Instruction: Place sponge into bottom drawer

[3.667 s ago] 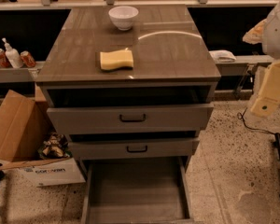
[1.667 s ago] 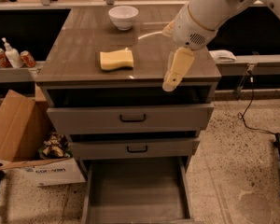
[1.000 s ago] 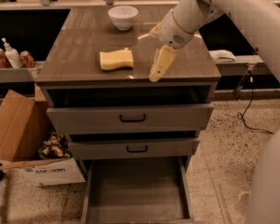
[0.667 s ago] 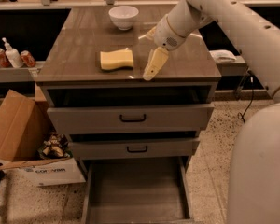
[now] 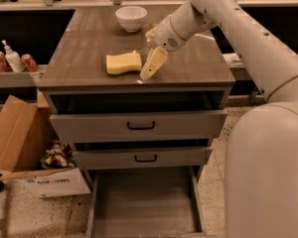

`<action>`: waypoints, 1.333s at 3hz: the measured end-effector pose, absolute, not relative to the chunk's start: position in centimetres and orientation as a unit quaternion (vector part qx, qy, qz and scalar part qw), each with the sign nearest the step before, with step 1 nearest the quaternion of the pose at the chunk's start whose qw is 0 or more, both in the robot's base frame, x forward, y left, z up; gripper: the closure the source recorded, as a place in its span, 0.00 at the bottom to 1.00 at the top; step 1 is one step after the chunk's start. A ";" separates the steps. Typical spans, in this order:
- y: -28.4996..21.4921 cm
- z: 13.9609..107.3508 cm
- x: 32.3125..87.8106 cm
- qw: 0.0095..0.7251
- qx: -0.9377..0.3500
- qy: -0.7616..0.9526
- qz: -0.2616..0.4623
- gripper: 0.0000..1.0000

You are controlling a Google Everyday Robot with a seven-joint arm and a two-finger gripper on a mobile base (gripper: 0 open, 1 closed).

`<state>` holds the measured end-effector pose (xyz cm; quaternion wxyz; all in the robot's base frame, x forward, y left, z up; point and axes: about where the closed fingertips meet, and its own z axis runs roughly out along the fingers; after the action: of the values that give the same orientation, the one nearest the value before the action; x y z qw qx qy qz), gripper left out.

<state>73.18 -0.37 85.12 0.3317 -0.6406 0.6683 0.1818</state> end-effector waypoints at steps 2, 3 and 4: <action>3.2 83.9 73.6 0.318 -0.645 0.659 0.218 0.00; 4.5 83.6 73.5 0.308 -0.648 0.658 0.229 0.00; 5.9 83.2 73.2 0.290 -0.651 0.660 0.239 0.03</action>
Offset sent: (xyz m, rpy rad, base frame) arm 0.0080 0.0482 -0.0130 0.0385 0.0839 0.0672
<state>73.19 5.92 83.20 0.2903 -0.6507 0.6596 0.2394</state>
